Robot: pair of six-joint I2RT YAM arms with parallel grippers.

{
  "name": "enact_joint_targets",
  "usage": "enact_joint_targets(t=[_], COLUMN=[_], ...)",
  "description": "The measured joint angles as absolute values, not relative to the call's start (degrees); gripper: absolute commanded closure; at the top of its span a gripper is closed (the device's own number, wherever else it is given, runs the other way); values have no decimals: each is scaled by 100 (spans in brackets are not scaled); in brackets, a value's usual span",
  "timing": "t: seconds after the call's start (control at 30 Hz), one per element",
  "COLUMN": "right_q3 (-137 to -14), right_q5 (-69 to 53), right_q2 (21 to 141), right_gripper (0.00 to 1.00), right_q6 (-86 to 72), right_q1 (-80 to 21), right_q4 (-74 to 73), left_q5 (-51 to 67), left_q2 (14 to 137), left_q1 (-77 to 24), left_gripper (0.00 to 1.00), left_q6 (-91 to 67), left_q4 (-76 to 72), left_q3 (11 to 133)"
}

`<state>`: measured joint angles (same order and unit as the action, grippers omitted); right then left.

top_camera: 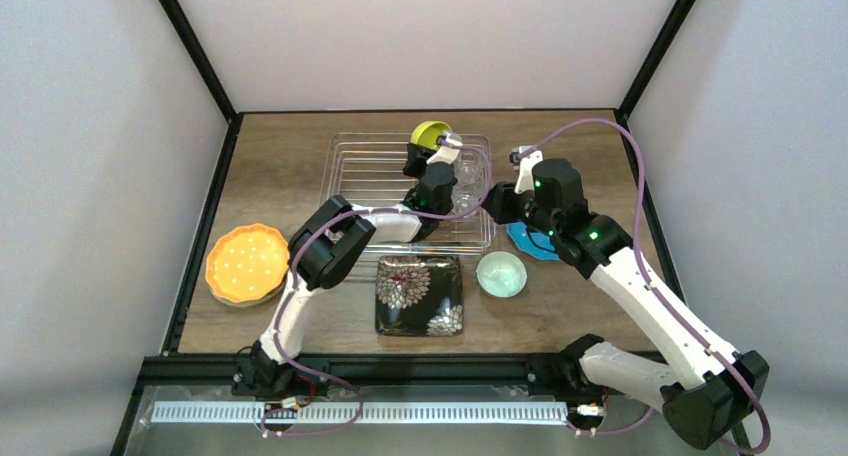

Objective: Load the mixed dishes into the dish rack
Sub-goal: Place the bowl on the dish rack.

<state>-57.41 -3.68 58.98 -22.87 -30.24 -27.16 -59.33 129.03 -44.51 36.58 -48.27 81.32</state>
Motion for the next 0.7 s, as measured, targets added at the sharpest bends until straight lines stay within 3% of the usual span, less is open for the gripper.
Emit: enact_joint_targets(t=[0.37,0.7], right_q3=[-5664,-5664], right_q5=[-379,-384], right_q2=[5854,5819], right_gripper=[31,31], right_q6=[-2292,-2296], right_q1=[-3026,-3026], right_q4=[-2714,-2716], left_q5=[-5931,-5852], left_q2=[12903,12905], left_q1=[-4458,-4464], left_gripper=[62,78], left_q6=[3658,3658], left_q4=[-4818,-4801], left_q3=[8132,8178])
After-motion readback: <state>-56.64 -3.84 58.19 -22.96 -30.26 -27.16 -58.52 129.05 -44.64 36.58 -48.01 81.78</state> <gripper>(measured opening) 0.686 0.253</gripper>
